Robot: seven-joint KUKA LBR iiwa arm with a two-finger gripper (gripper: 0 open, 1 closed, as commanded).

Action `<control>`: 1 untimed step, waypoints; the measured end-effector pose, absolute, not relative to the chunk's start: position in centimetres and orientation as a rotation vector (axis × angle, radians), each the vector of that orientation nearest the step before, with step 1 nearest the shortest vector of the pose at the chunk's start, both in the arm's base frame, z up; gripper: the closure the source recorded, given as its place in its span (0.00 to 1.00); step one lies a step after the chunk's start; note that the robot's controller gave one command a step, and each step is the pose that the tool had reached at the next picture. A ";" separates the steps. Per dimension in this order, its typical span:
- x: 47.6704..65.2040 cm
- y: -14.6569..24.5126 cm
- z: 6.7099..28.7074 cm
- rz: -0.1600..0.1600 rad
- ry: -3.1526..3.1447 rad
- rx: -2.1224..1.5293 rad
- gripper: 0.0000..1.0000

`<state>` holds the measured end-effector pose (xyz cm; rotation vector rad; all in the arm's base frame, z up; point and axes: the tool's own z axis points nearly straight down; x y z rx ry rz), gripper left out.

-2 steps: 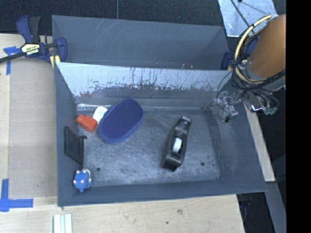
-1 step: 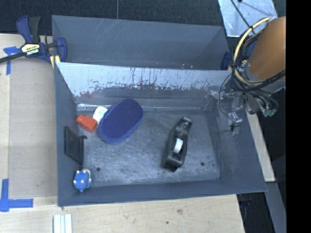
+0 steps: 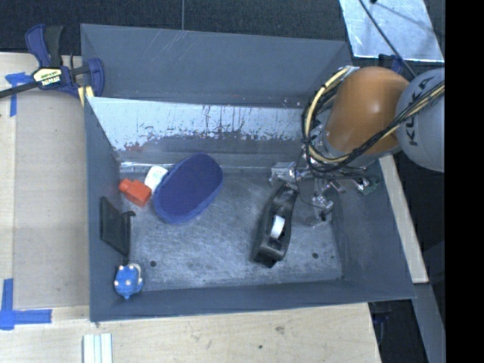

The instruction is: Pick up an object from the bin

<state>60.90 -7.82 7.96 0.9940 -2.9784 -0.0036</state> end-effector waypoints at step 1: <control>61.0 -1.9 7.0 -0.004 -2.690 1.622 0.00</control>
Offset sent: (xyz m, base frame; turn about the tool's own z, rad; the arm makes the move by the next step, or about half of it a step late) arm 0.0005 0.0581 -0.0096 -0.4408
